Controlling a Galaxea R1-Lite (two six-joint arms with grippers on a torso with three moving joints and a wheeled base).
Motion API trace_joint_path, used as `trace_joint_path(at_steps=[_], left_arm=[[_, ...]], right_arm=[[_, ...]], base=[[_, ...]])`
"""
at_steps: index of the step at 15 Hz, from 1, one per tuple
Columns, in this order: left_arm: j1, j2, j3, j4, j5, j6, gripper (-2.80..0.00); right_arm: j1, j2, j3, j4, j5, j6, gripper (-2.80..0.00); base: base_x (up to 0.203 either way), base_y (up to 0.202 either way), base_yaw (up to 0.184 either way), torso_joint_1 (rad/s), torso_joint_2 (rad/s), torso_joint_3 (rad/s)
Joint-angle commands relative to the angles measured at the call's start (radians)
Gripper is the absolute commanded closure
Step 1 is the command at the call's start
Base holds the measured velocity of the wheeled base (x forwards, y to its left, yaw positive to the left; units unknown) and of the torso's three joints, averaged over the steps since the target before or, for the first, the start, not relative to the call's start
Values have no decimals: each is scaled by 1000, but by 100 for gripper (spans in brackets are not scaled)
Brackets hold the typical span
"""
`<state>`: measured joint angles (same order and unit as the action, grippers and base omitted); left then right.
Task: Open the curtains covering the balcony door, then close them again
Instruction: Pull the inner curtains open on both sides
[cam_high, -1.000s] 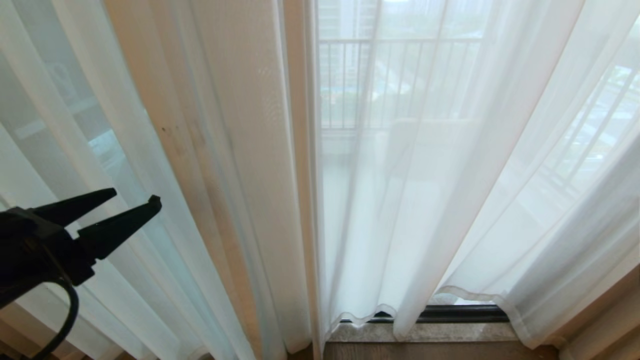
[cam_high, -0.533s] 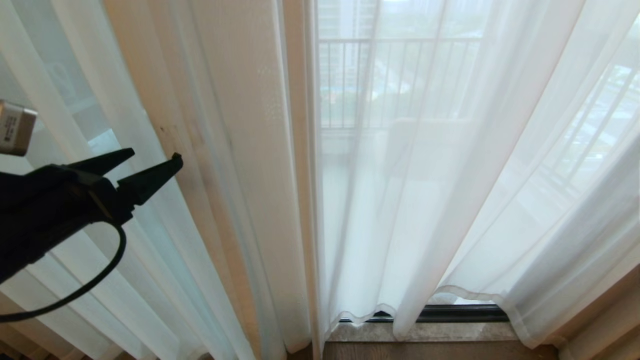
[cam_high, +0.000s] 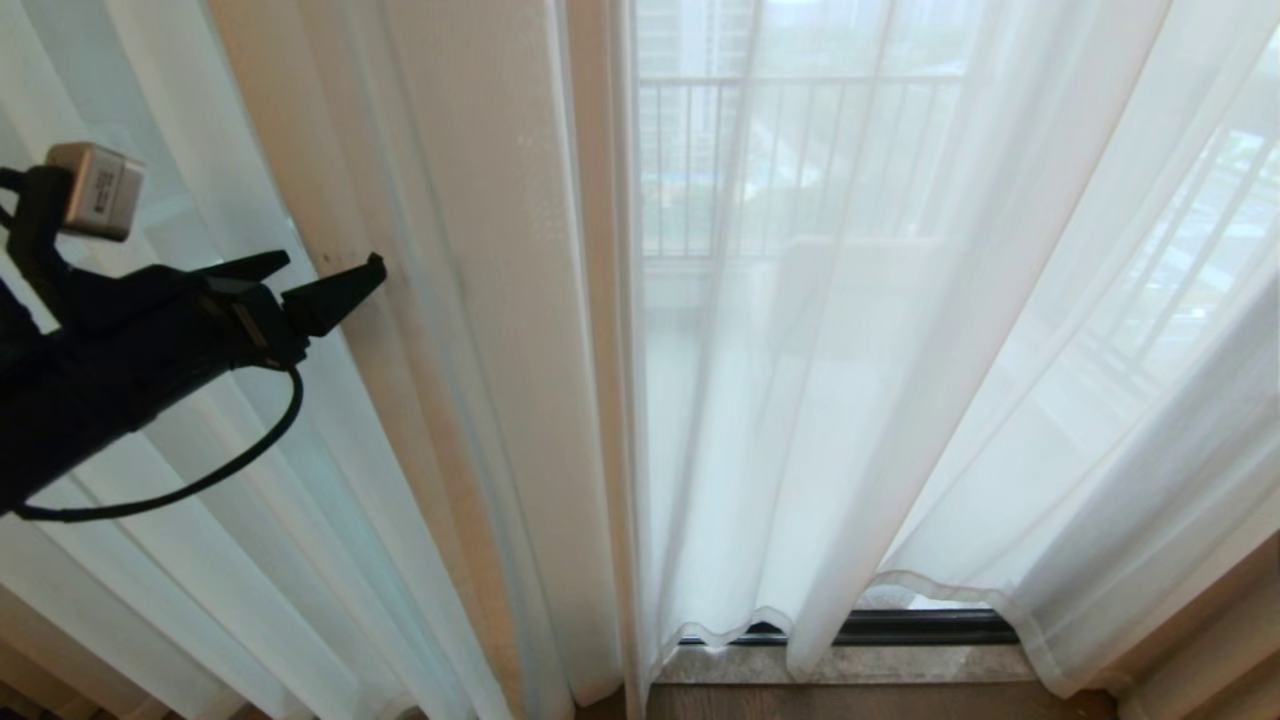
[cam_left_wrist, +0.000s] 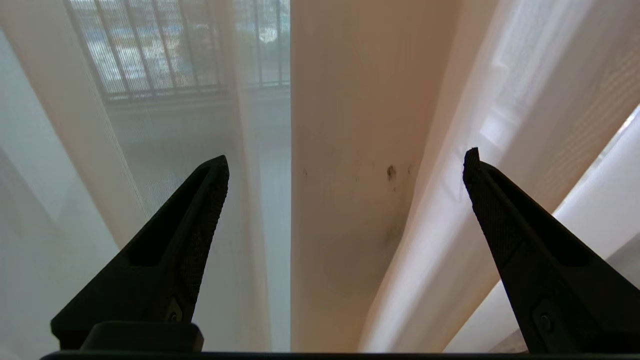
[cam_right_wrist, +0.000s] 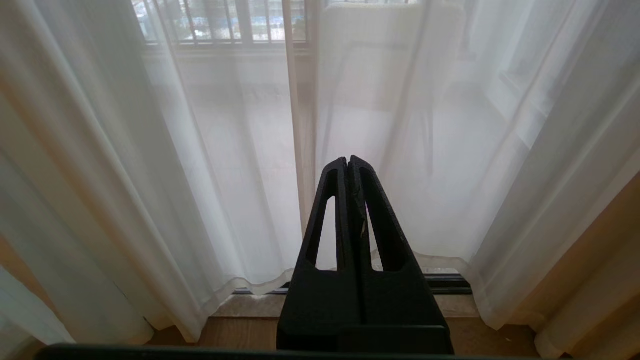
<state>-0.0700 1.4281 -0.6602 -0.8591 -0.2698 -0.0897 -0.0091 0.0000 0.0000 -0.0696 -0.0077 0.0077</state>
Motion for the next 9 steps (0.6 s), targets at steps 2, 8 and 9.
trace_joint_path(at_steps=[2, 8, 9], left_arm=[[-1, 73, -63, -4, -2, -1, -280], [-1, 161, -147, -6, -2, -1, -280], [-2, 170, -145, -6, -2, -1, -280]], right_arm=[[0, 0, 0, -1, 0, 0, 0], [0, 0, 0, -1, 0, 0, 0], [0, 0, 0, -1, 0, 0, 0]], base=[[0, 0, 0, 0, 0, 0], [0, 0, 0, 0, 0, 0], [0, 0, 0, 0, 0, 0]])
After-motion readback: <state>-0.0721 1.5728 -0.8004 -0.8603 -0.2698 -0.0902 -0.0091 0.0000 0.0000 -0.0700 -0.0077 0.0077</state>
